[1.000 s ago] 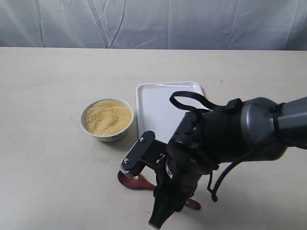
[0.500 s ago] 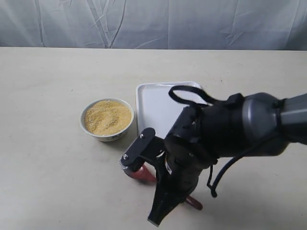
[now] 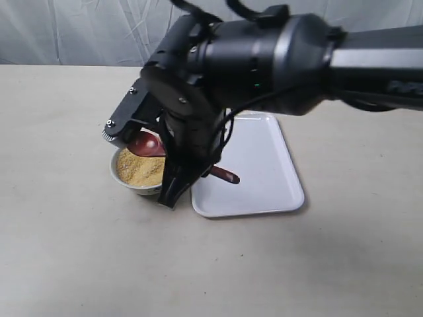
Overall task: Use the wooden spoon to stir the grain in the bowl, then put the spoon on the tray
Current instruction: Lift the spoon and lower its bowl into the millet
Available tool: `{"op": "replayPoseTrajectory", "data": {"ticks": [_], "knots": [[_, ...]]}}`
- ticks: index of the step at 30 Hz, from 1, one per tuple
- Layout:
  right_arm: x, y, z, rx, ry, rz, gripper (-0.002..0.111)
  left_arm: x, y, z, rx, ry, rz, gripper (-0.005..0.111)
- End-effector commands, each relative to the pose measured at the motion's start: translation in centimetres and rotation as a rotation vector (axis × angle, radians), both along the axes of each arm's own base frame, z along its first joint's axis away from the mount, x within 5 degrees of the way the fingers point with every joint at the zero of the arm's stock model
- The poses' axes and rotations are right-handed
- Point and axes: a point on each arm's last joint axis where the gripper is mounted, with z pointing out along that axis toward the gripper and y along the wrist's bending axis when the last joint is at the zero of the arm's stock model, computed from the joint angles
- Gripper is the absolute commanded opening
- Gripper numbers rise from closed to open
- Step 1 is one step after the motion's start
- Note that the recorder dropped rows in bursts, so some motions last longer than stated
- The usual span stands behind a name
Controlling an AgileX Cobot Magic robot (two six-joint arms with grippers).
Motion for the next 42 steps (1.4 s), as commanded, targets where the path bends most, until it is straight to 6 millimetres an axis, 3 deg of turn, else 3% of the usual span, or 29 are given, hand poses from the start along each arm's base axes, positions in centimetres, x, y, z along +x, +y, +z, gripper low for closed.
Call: {"op": "replayPoseTrajectory", "data": {"ticks": [1,10,16,23,25,27,29,33,36,42], "knots": [[2.0,1.8,-1.8,-0.085,-0.041,0.086,0.0,0.0,0.0,0.0,0.004,-0.013,-0.001,0.0],[3.8,2.9,-5.0,-0.204,-0.114,0.162,0.001,0.0,0.0,0.0,0.004,-0.013,-0.001,0.0],[4.0,3.5,-6.1,-0.167,-0.126,0.181,0.018,0.0,0.0,0.0,0.004,-0.013,-0.001,0.0],[4.1,3.8,-6.5,-0.152,-0.132,0.192,0.021,0.0,0.0,0.0,0.004,-0.013,-0.001,0.0],[4.1,3.8,-6.5,-0.149,-0.132,0.191,0.031,0.0,0.0,0.0,0.004,-0.013,-0.001,0.0],[4.1,3.8,-6.2,-0.134,-0.137,0.161,0.044,0.0,0.0,0.0,0.004,-0.013,-0.001,0.0],[4.1,3.7,-5.9,-0.115,-0.139,0.13,0.05,0.0,0.0,0.0,0.004,-0.013,-0.001,0.0],[3.9,3.6,-4.6,-0.05,-0.137,0.052,0.045,0.0,0.0,0.0,0.004,-0.013,-0.001,0.0],[3.4,3.2,-2.8,0.018,-0.121,-0.048,0.038,0.0,0.0,0.0,0.004,-0.013,-0.001,0.0],[1.2,2.2,1.5,0.191,-0.016,-0.155,0.038,0.0,0.0,0.0,0.004,-0.013,-0.001,0.0]]}}
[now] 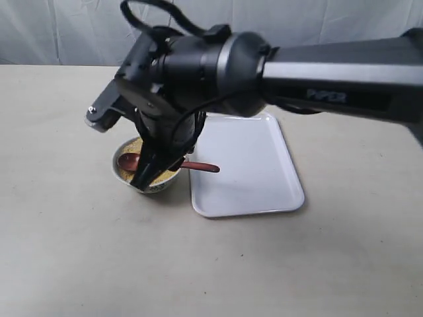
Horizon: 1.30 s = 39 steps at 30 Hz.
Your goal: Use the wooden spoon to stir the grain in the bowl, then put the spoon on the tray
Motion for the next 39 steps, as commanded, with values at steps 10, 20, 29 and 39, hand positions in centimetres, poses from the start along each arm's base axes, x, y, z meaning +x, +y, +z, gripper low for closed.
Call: {"op": "replayPoseTrajectory", "data": {"ticks": [10,20,29,39], "knots": [[-5.9,-3.7,0.7,0.959,0.106,-0.287,0.038,0.0,0.0,0.0,0.004,-0.013,-0.001,0.0],[-7.4,-10.7,-7.5,1.622,0.168,-0.92,0.038,0.0,0.0,0.0,0.004,-0.013,-0.001,0.0],[-5.7,-9.3,-11.7,1.66,0.242,-1.17,0.038,0.0,0.0,0.0,0.004,-0.013,-0.001,0.0],[-4.6,-8.8,-13.0,1.701,0.189,-1.229,0.038,0.0,0.0,0.0,0.004,-0.013,-0.001,0.0]]}}
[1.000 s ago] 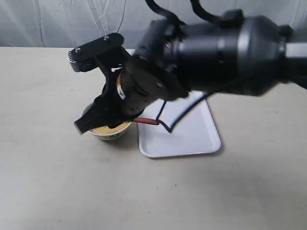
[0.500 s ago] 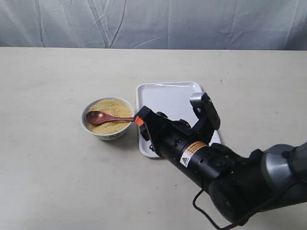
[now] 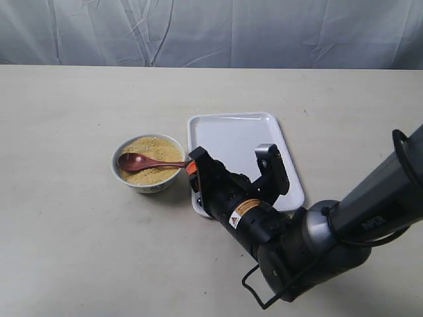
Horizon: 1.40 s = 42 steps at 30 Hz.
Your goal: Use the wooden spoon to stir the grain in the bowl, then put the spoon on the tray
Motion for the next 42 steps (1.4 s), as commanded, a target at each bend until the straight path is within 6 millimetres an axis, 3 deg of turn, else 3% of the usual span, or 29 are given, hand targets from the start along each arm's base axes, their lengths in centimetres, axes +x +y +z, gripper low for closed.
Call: {"op": "replayPoseTrajectory", "data": {"ticks": [1,8,12,19,30,33,39,42], "knots": [[0.8,0.3,-0.3,0.025,-0.031,-0.048,0.038,0.0,0.0,0.0,0.004,-0.013,-0.001,0.0],[1.9,1.2,-0.3,0.05,-0.029,-0.104,0.038,0.0,0.0,0.0,0.004,-0.013,-0.001,0.0],[2.3,0.6,-0.6,0.061,-0.001,-0.204,0.038,0.0,0.0,0.0,0.004,-0.013,-0.001,0.0],[2.7,1.2,-1.8,0.053,0.013,-0.208,0.038,0.0,0.0,0.0,0.004,-0.013,-0.001,0.0],[3.5,2.4,-1.1,0.093,0.001,-0.211,0.037,0.0,0.0,0.0,0.004,-0.013,-0.001,0.0],[3.5,2.3,-1.1,0.094,0.005,-0.216,0.03,0.0,0.0,0.0,0.004,-0.013,-0.001,0.0],[3.6,2.1,-1.2,0.1,0.009,-0.247,-0.001,0.0,0.0,0.0,0.004,-0.013,-0.001,0.0],[3.4,2.1,-1.1,0.104,0.007,-0.249,-0.001,0.0,0.0,0.0,0.004,-0.013,-0.001,0.0]]}}
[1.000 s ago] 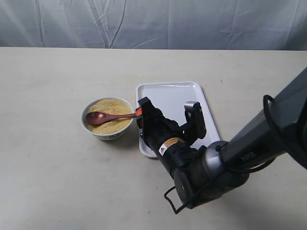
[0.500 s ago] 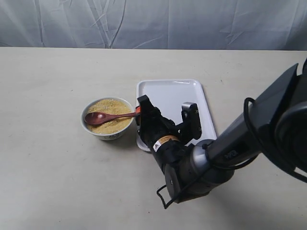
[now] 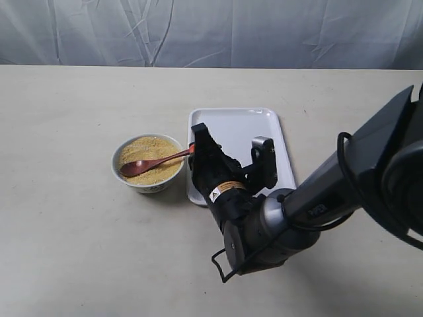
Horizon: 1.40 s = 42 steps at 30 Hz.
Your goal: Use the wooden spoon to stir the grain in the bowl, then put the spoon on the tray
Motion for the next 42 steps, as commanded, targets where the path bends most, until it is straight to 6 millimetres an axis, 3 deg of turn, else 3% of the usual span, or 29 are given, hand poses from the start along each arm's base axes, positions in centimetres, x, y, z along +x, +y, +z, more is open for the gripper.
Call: {"op": "replayPoseTrajectory", "data": {"ticks": [1,7,13,20,23,26,33,42], "knots": [[-0.4,-0.1,-0.1,-0.012,0.019,-0.018,-0.001,0.0,0.0,0.0,0.004,-0.013,-0.001,0.0],[-2.0,-0.6,2.0,0.049,-0.142,-0.105,-0.001,0.0,0.0,0.0,0.004,-0.013,-0.001,0.0],[-2.2,-0.4,3.3,-0.028,-0.2,-0.057,-0.001,0.0,0.0,0.0,0.004,-0.013,-0.001,0.0],[-1.6,-0.2,6.9,-0.32,-0.389,-0.005,-0.001,0.0,0.0,0.0,0.004,-0.013,-0.001,0.0],[-0.9,0.7,9.4,-0.493,-0.546,0.058,-0.001,0.0,0.0,0.0,0.004,-0.013,-0.001,0.0],[-0.4,1.9,10.4,-0.729,-0.591,0.168,-0.001,0.0,0.0,0.0,0.004,-0.013,-0.001,0.0],[0.3,2.8,11.3,-1.053,-0.662,0.224,-0.001,0.0,0.0,0.0,0.004,-0.013,-0.001,0.0],[0.1,3.3,9.8,-1.109,-0.62,0.335,-0.001,0.0,0.0,0.0,0.004,-0.013,-0.001,0.0]]}}
